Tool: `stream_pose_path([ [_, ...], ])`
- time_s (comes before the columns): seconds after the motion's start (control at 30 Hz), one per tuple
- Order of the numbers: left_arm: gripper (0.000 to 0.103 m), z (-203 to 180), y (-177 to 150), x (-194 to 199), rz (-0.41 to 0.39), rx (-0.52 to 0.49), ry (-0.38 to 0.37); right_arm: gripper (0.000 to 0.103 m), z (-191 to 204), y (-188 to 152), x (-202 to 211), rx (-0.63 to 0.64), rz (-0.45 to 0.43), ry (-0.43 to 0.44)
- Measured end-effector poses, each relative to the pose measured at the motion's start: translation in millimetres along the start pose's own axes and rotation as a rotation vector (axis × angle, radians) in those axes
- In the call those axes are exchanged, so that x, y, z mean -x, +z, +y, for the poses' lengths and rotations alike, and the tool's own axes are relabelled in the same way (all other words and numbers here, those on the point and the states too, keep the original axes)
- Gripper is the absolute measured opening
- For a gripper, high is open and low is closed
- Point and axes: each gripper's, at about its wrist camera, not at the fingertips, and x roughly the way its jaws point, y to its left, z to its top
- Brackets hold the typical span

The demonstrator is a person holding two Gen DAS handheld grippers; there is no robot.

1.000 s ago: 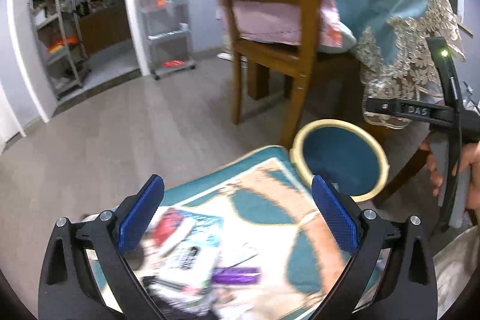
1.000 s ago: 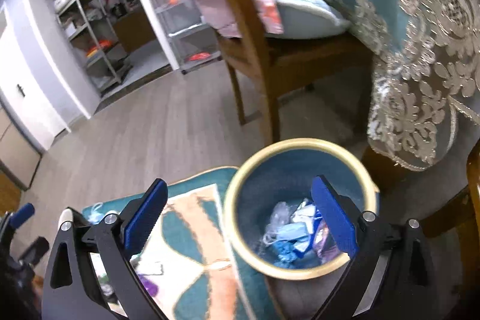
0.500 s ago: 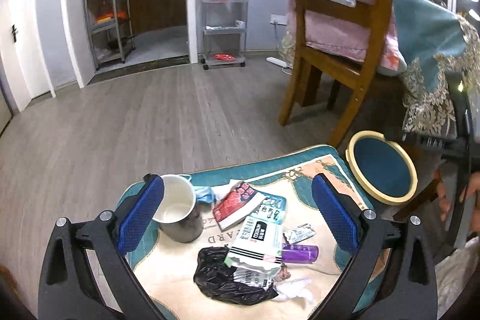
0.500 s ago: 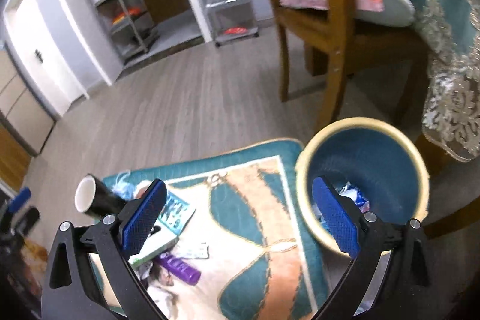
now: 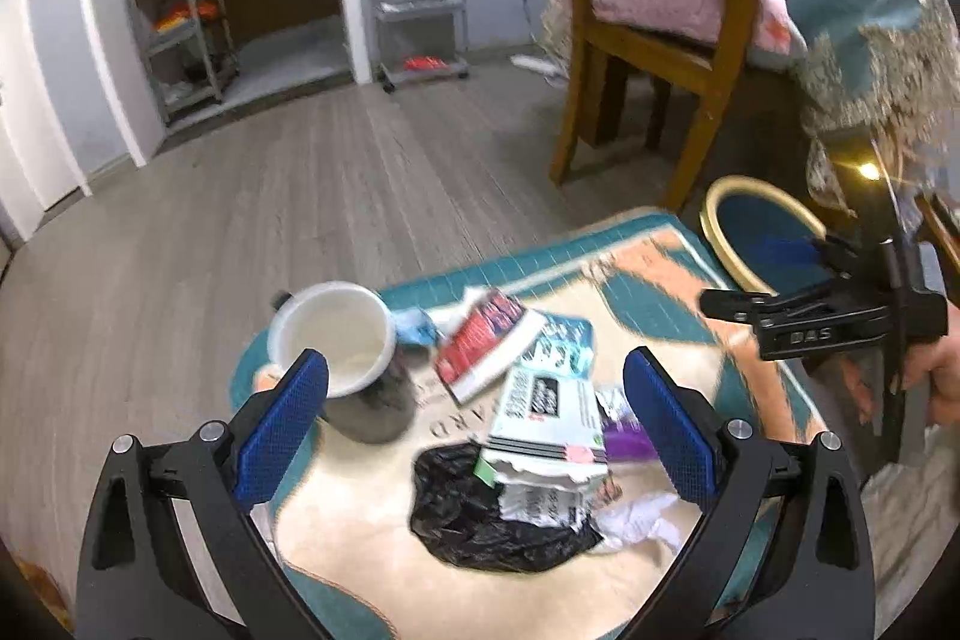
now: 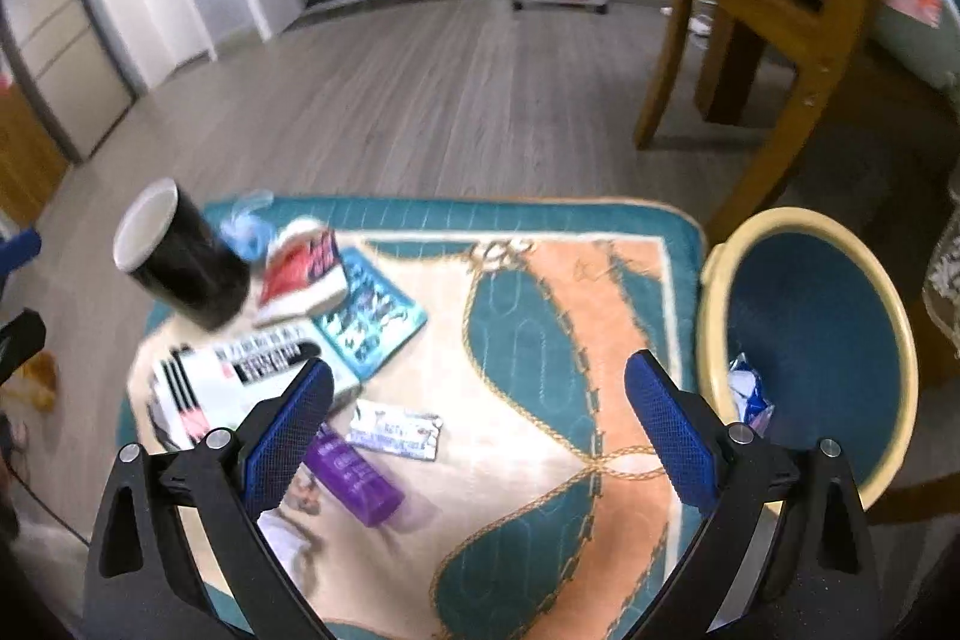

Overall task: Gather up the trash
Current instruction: 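Move both tools back from the bin toward the cushion, then grasp the white COLTALIN box with the left tool while the right tool grasps the silver foil strip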

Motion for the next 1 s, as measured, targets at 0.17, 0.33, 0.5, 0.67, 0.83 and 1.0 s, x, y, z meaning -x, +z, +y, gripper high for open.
stream_pose_path([
  [0.17,0.097,-13,-9,-33,0.086,-0.037,-0.018,0.097,-2,-5,-27,0.092,0.089,-0.085],
  [0.33,0.097,-23,-10,-61,0.152,-0.051,-0.033,0.097,-22,-4,-35,0.008,0.105,-0.048],
  [0.5,0.097,-26,-12,-88,0.216,-0.023,-0.031,0.097,-32,-9,-42,-0.045,0.135,-0.008],
  [0.67,0.097,-40,-19,-117,0.304,-0.075,-0.028,0.097,-32,-10,-47,-0.024,0.15,-0.016],
  [0.83,0.097,-47,-32,-147,0.427,-0.082,-0.017,0.097,-35,-11,-48,-0.023,0.154,-0.003],
  [1.0,0.077,-44,-32,-154,0.451,-0.035,-0.039,0.097,-34,-12,-49,-0.023,0.155,0.021],
])
